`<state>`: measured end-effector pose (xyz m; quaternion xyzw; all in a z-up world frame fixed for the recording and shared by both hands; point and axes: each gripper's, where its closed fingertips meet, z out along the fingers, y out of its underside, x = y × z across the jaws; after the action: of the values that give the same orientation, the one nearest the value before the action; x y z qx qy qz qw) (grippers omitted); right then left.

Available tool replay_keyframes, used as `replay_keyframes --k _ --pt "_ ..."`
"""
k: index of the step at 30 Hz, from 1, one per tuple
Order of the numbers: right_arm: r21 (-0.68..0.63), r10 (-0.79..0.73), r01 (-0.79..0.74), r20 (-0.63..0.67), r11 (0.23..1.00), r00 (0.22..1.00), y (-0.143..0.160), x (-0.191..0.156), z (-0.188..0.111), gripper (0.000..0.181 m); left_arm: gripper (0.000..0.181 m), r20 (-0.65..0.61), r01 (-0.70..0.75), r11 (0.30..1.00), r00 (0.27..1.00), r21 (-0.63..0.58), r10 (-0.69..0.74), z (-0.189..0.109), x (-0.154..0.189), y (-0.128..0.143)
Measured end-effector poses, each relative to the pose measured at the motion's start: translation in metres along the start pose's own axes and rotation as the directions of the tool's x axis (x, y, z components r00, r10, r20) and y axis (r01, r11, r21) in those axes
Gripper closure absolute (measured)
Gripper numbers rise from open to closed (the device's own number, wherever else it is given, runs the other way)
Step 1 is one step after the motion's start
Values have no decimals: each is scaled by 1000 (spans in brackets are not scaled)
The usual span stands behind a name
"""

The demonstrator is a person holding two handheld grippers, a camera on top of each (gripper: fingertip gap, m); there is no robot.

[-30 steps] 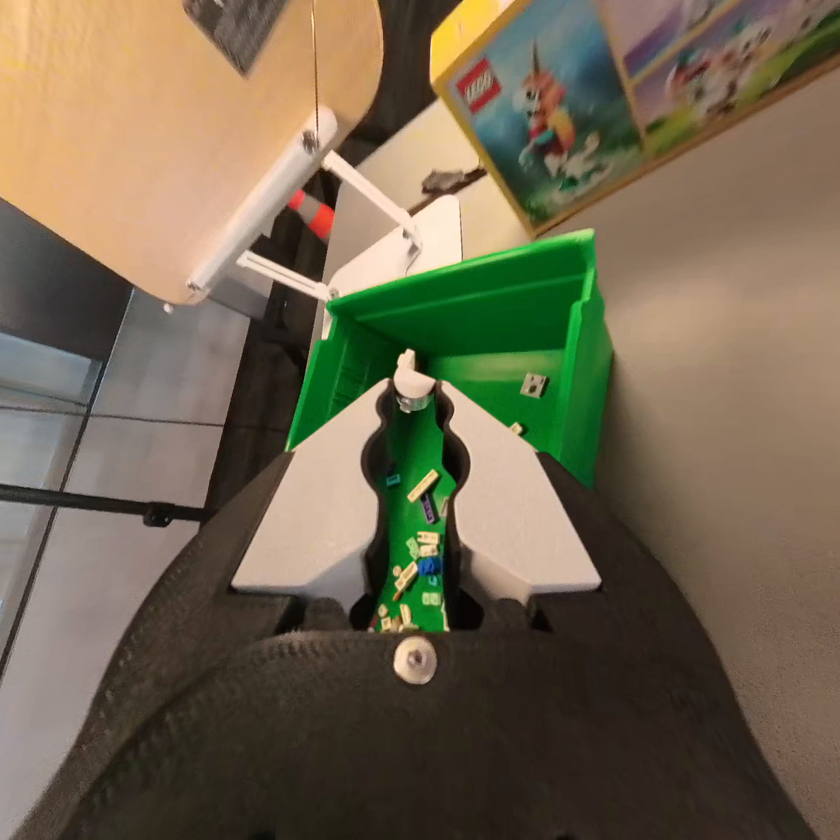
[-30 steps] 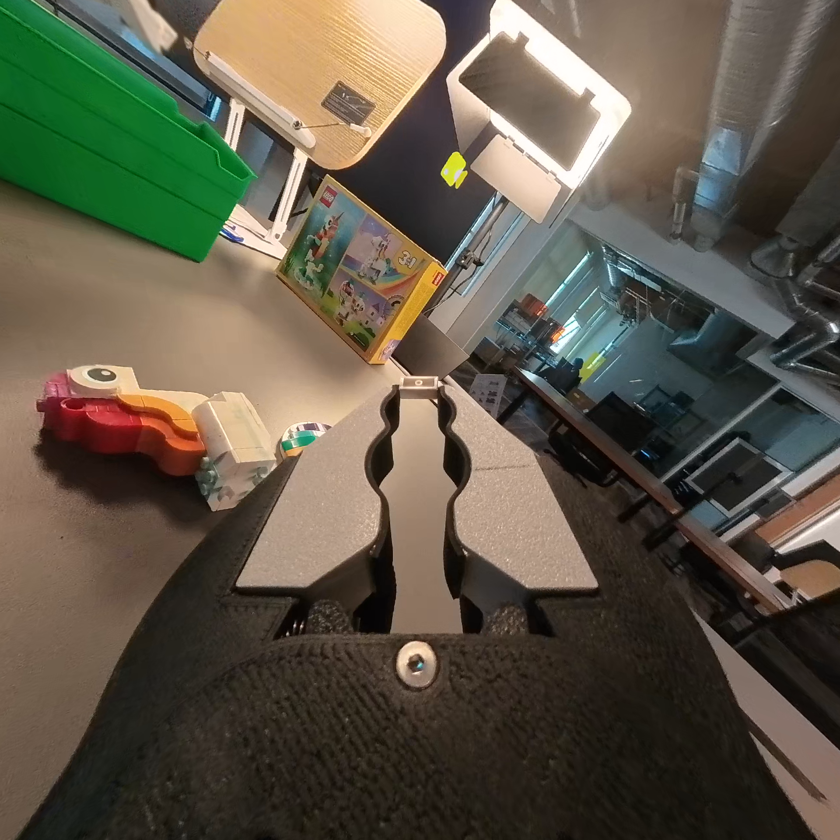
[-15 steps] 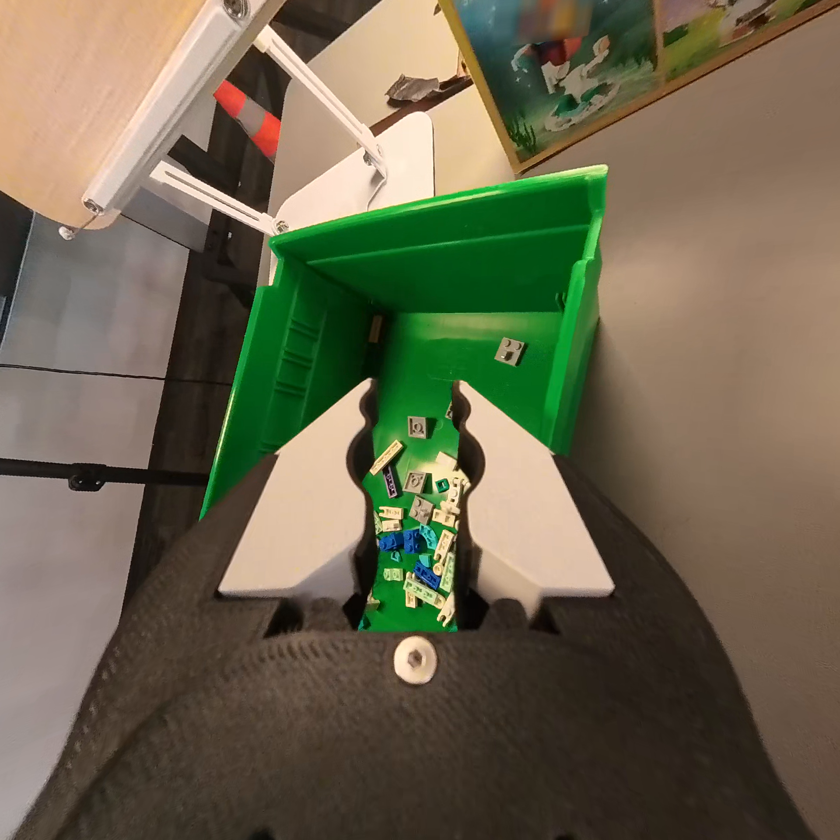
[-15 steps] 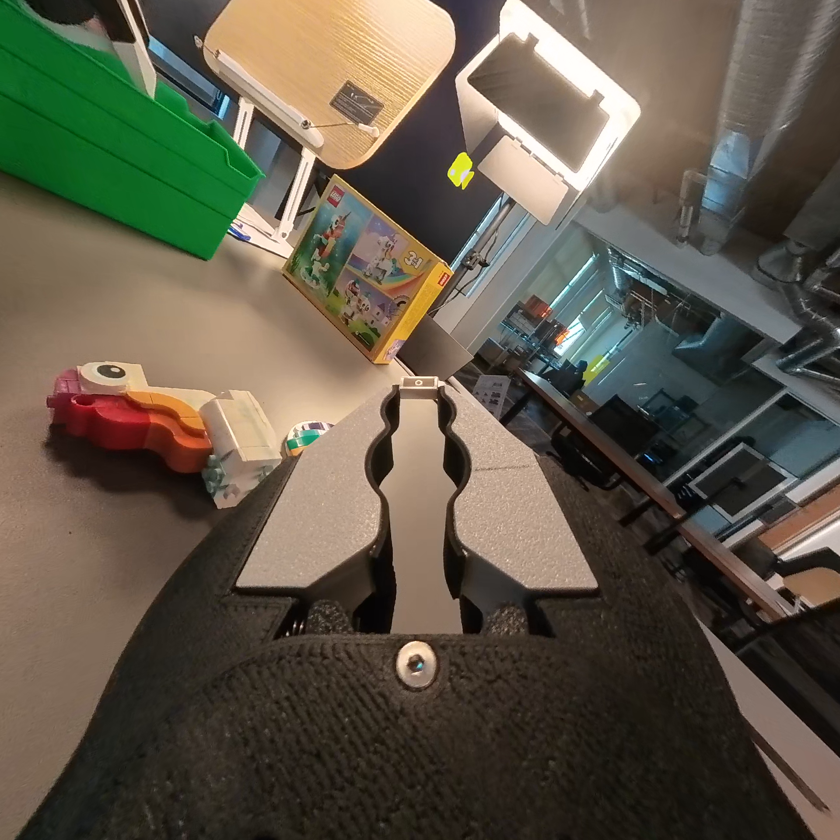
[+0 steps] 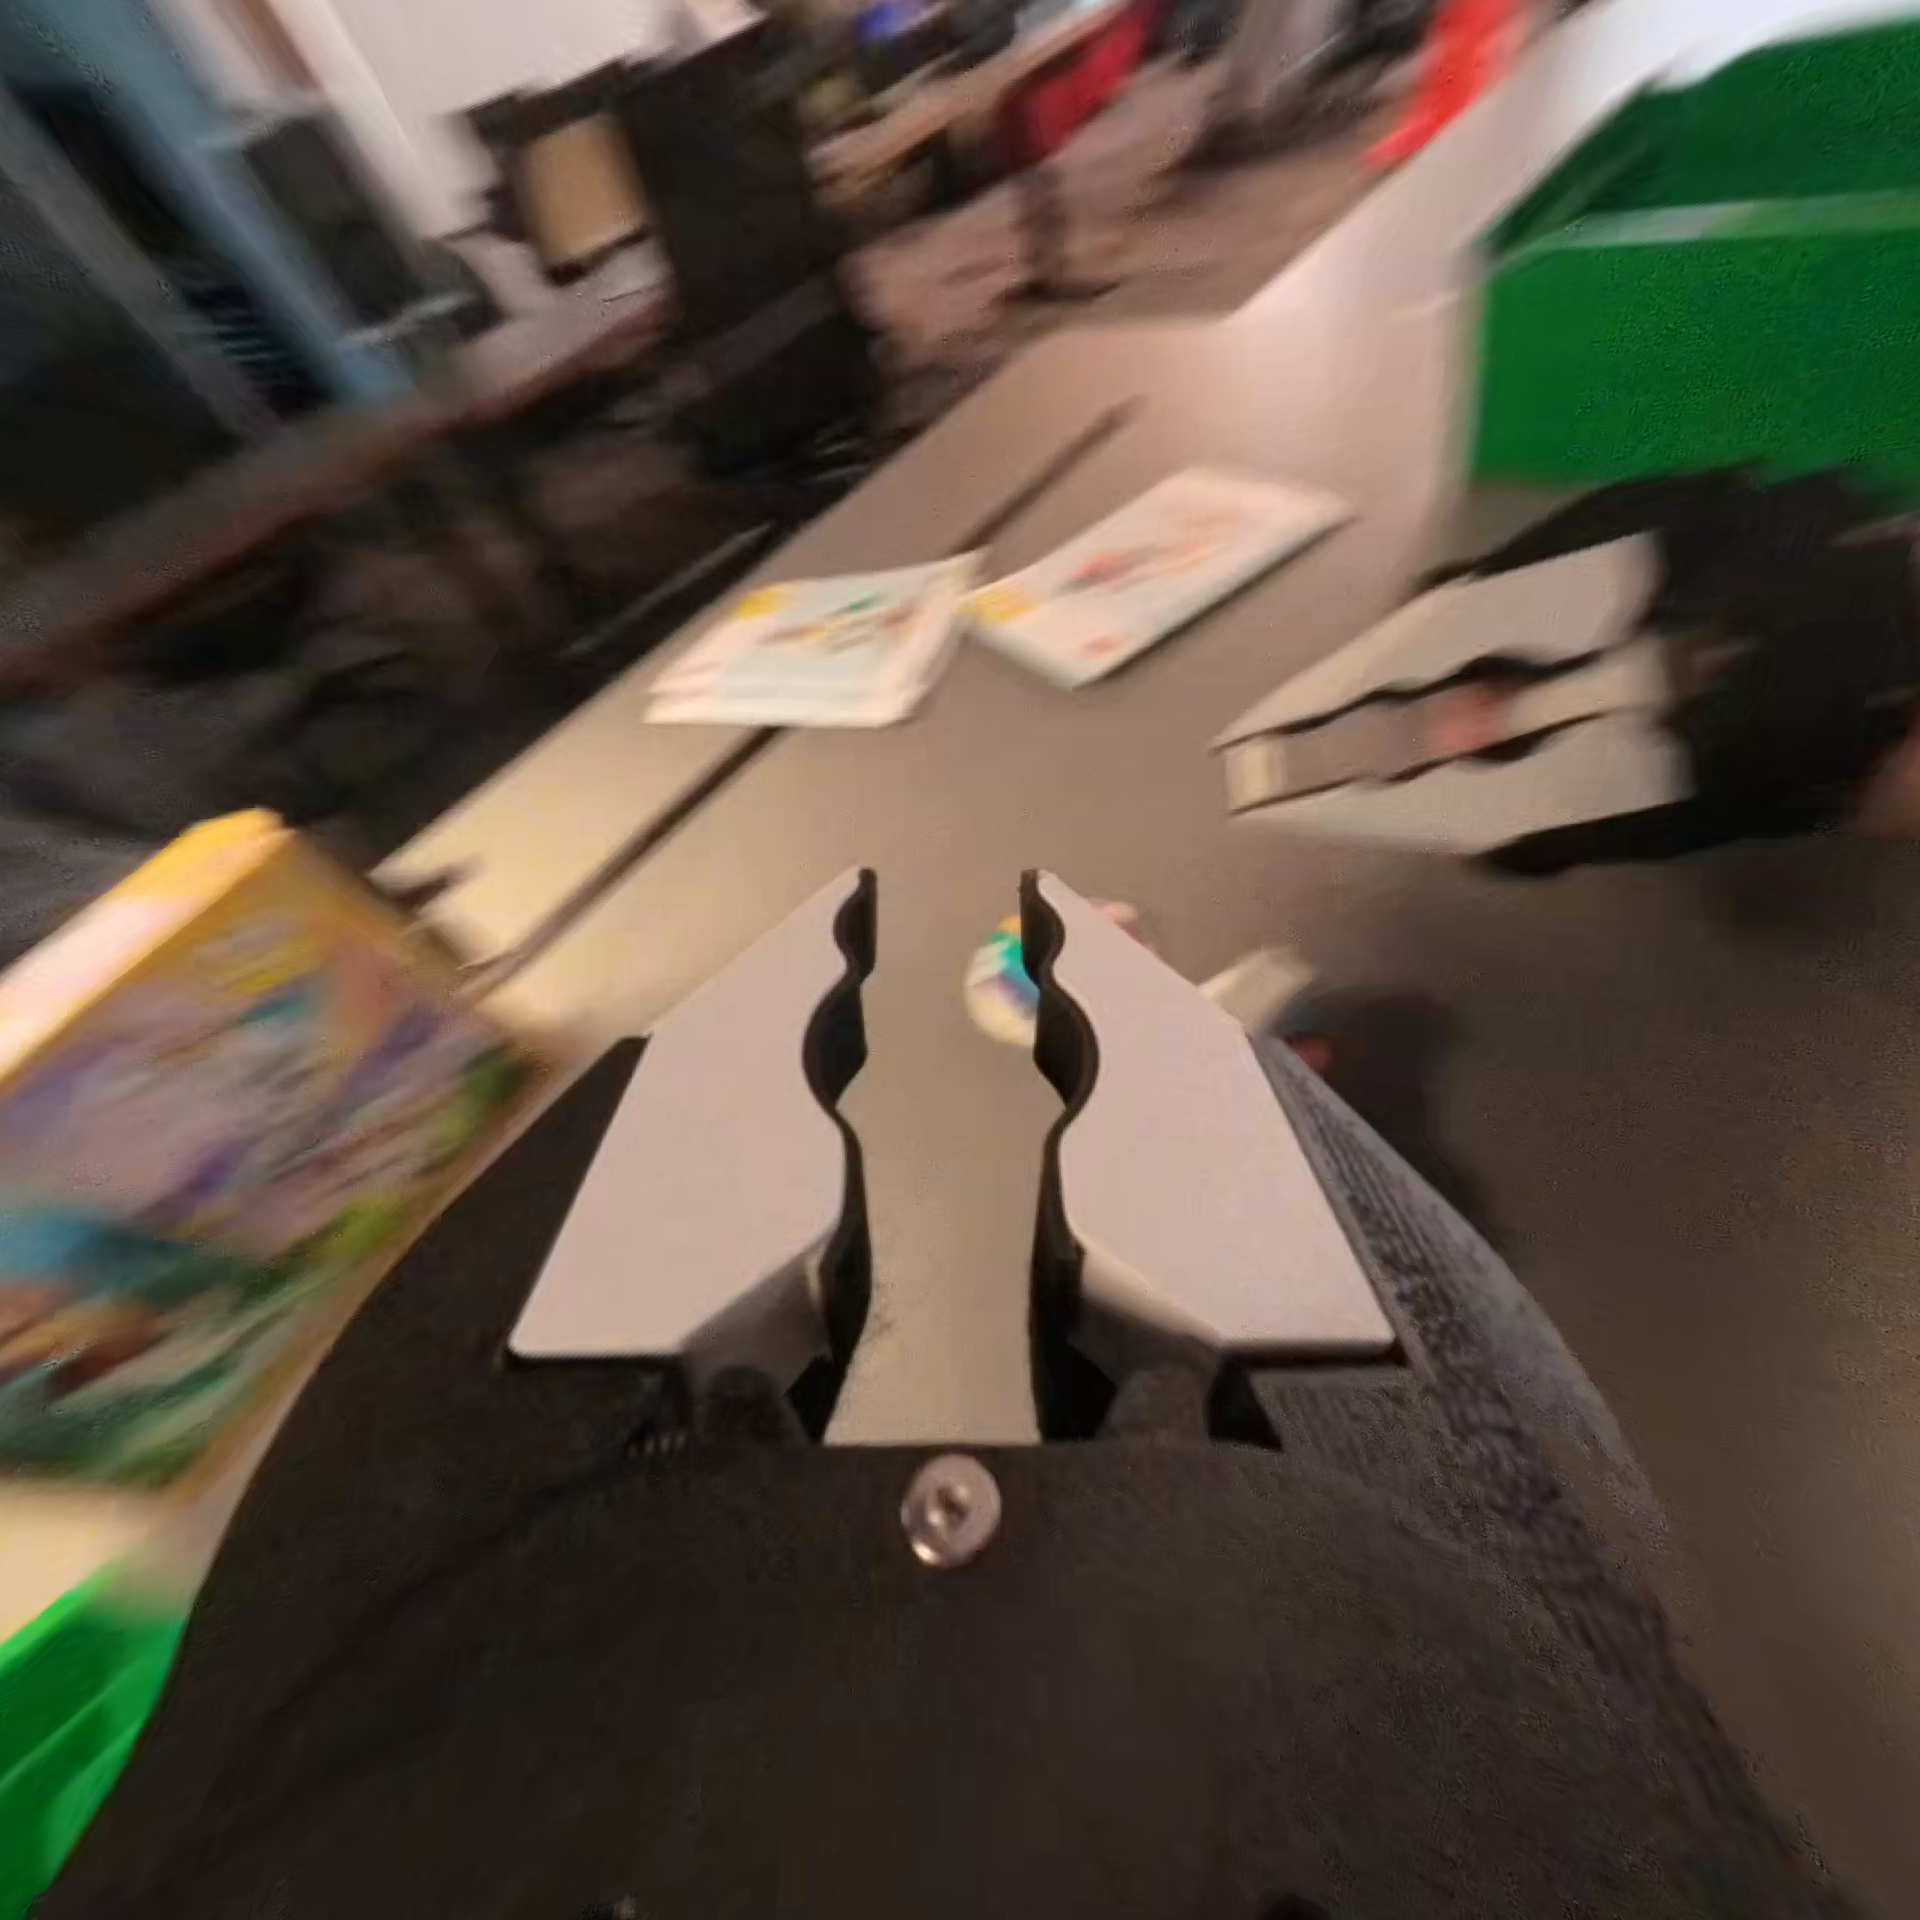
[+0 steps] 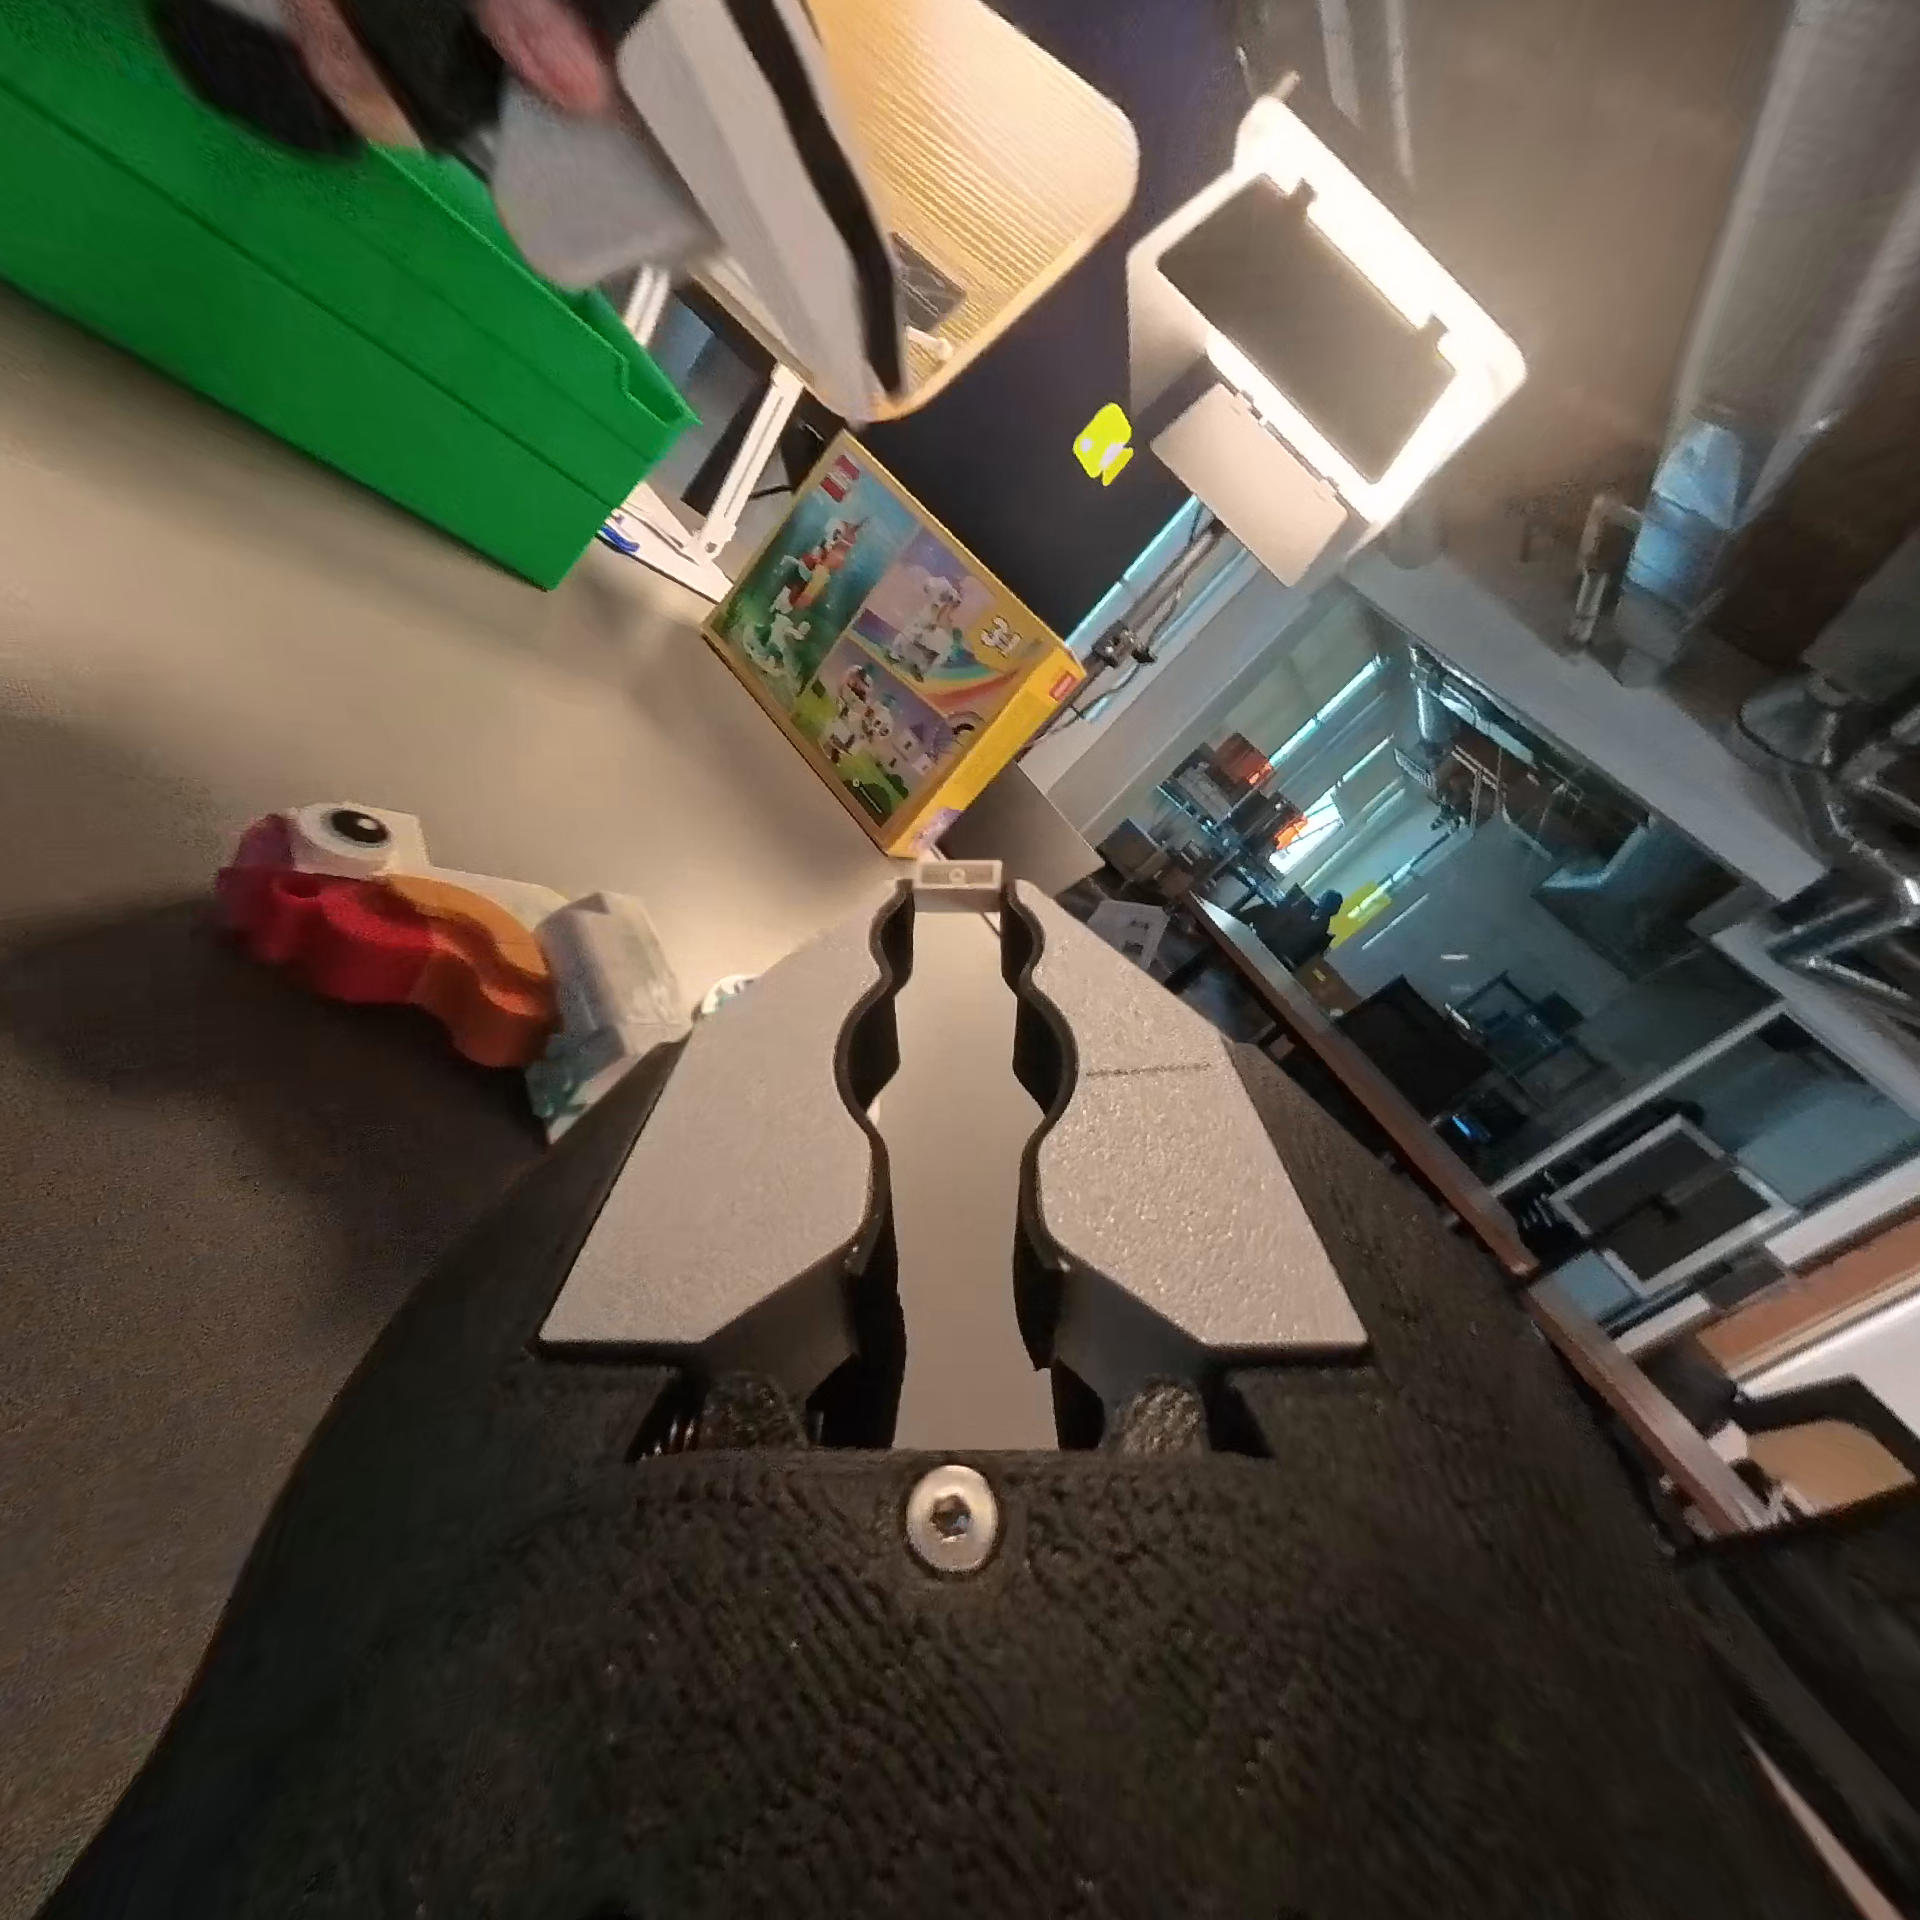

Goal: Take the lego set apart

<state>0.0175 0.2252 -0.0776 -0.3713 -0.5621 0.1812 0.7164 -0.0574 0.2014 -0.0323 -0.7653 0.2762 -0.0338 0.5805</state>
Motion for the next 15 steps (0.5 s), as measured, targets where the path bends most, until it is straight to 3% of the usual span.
replay_keyframes --k 1,3,10,15 --pt "8 -13 13 10 1000 1000 -2 -3 0 167 155 -116 42 998 993 38 -37 10 20 -5" --pt "30 -40 39 27 999 999 -7 -7 -2 167 154 -253 98 994 964 53 -81 24 44 -5" --pt "45 -140 138 54 989 989 -14 -20 -5 166 146 -443 182 983 879 -29 -176 46 78 15" --pt "60 -161 157 68 986 985 -17 -25 -9 166 157 -555 272 959 787 -81 -270 48 89 13"
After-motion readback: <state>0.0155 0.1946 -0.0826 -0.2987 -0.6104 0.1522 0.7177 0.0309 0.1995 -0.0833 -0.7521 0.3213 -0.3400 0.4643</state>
